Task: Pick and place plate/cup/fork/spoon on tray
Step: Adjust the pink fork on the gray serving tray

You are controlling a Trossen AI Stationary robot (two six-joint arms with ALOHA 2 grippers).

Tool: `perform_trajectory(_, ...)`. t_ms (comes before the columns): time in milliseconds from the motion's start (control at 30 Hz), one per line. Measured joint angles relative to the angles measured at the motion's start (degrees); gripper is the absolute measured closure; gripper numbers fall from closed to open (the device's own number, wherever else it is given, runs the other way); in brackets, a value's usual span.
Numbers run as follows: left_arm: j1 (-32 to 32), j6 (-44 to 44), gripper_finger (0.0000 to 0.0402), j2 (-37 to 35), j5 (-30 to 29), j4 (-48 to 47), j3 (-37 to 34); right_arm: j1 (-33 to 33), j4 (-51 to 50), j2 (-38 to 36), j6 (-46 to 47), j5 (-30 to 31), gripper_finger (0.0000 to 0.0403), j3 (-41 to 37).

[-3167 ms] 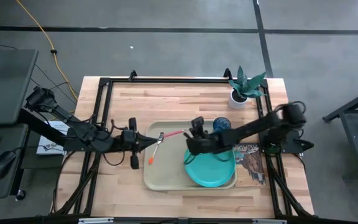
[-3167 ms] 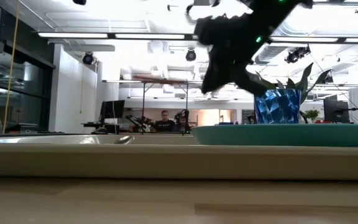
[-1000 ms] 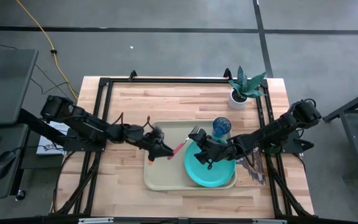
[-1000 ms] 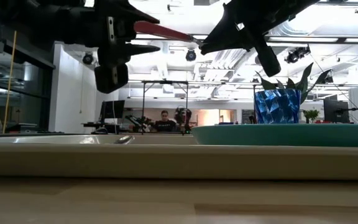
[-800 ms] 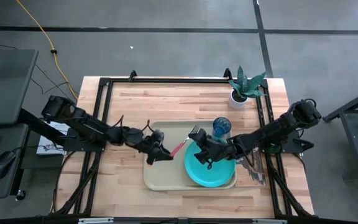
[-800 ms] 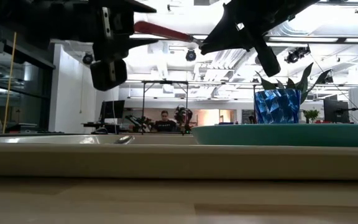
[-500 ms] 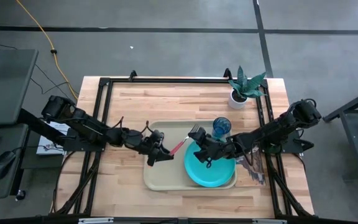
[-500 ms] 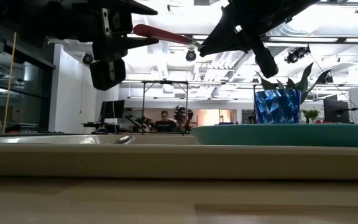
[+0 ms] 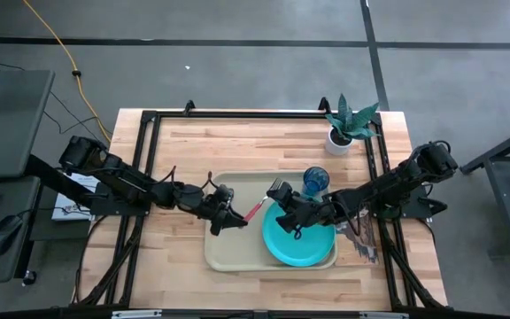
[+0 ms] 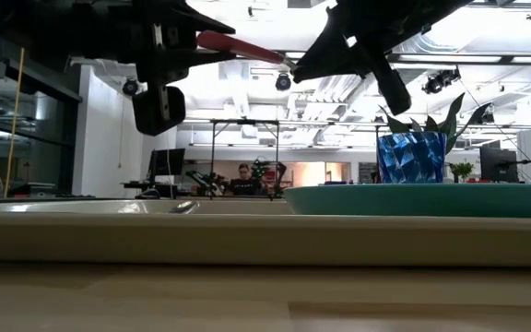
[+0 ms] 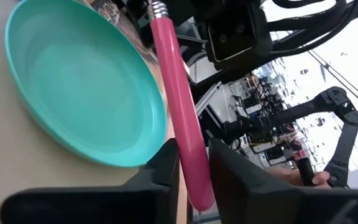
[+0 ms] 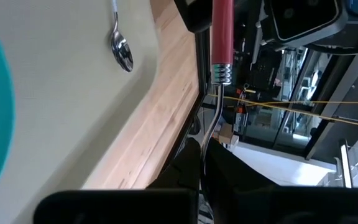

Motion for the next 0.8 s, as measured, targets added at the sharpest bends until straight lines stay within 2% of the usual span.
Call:
perform_trajectory(167, -0.02, 0.69, 0.0392, 0.0, 0.07, -0.28, -0.04, 0.0, 0.26, 0.0, -0.23, -0.07, 0.0402, 0.02)
perform_trajectory(400, 0.77, 4.02, 0.0398, 0.07, -0.31, -1.4, -0.07, -0.07, 0.63, -0.04, 2.5, -1.76, 0.0375, 0.07)
perform_trajectory(633, 3.23, 9.02, 0.0401, -0.79, -1.55, -1.55, -0.07, -0.03, 1.12, -0.07, 7.63, -0.68, 0.03, 0.07)
perform_trajectory(800, 6.09, 13.72, 0.0401, -5.11, -2.57, -5.1, -0.41, 0.7, 4.2, -0.1, 9.09, 0.31, 0.0241, 0.07)
